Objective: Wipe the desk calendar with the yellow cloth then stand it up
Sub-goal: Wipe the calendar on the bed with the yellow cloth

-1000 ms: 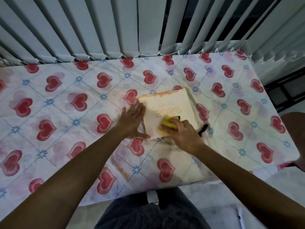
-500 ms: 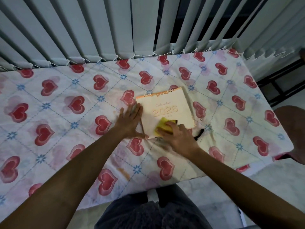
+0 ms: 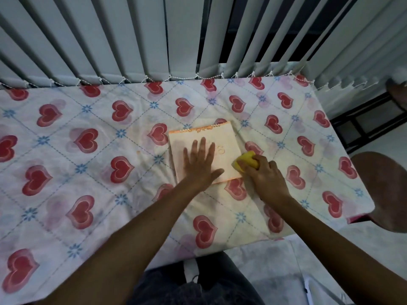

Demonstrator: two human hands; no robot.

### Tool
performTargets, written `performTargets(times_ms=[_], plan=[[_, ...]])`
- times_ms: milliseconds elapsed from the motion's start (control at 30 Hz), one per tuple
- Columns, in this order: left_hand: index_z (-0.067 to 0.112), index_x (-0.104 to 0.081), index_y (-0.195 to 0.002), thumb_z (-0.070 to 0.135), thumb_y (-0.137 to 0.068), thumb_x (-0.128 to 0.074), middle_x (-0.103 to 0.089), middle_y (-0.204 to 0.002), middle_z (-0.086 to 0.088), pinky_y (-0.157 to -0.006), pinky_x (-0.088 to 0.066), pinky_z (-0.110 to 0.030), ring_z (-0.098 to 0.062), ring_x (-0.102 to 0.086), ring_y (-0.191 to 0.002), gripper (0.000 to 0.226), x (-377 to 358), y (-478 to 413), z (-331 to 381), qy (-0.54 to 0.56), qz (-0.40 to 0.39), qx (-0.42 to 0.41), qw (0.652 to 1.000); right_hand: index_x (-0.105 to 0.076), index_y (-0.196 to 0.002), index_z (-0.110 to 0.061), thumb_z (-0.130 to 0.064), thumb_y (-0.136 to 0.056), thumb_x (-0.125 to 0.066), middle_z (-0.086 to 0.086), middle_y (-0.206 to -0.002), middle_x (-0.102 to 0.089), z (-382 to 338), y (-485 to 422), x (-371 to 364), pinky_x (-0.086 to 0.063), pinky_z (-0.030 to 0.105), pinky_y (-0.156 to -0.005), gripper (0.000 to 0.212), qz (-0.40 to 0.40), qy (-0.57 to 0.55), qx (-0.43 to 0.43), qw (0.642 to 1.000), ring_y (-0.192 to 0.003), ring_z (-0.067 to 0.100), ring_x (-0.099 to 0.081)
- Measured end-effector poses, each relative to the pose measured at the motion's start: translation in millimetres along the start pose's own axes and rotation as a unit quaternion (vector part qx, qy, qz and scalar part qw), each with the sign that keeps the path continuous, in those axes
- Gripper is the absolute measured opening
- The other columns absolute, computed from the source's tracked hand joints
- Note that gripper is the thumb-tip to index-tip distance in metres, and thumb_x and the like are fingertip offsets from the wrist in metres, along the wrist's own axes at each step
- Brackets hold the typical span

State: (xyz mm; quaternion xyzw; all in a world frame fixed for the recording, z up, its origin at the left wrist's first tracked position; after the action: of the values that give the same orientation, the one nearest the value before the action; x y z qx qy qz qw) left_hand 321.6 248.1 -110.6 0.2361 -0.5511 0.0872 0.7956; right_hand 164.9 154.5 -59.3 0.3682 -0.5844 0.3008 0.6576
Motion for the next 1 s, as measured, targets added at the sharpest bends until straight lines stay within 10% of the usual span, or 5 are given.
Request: performTargets(times_ms=[400,533,1000], plan=[[0.025,0.014,-0.147,0.071,-0.083,-0.032,0.016,-0.159,-0.006,-0.111,0.012,-0.058,-0.032,0.017,-0.145,0.092,-22.5,-7.5,-6.7,-0.029,0.015,0.045,0.998,-0.028,-0.146,-0.027,-0.014,-0.098,-0.038,0.024,-0.137,-0.037,-14.1,-124.4,-11.8,-0.048,0.05,-0.084,0.051,-0.014,0.029,-0.03,0.999,-0.111,0.046,-0.045],[0.025,0.014,-0.147,0.071,-0.082,-0.032,0.017,-0.159,-0.006,-0.111,0.013,-0.057,-0.032,0.018,-0.144,0.092,-22.8,-7.4,-6.4,-0.034,0.013,0.049,0.998,-0.032,-0.144,-0.03,-0.04,-0.096,-0.034,0.017,-0.143,-0.033,-1.7,-58.7,-32.2,-0.039,0.052,-0.098,0.049,-0.046,-0.068,-0.017,0.996,-0.123,0.041,-0.038],[0.025,0.013,-0.148,0.071,-0.084,-0.028,0.016,-0.159,-0.007,-0.112,0.007,-0.06,-0.033,0.016,-0.145,0.089,-23.2,-8.6,-6.7,-0.058,0.008,0.048,0.997,-0.035,-0.138,-0.021,-0.011,-0.093,-0.045,0.024,-0.135,-0.041,-9.9,-146.1,-13.1,-0.044,0.049,-0.09,0.048,-0.027,0.018,-0.025,0.999,-0.119,0.047,-0.041]])
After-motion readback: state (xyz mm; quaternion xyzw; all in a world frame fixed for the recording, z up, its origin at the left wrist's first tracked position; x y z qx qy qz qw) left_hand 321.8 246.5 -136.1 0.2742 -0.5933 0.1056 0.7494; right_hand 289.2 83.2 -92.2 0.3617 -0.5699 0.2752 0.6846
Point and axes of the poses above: each hand's wrist, its own y-axis away from the middle knuckle, its own x-axis out of the back of the hand, z = x × y, the point moved 4 cm from there along -y, towards the middle knuckle
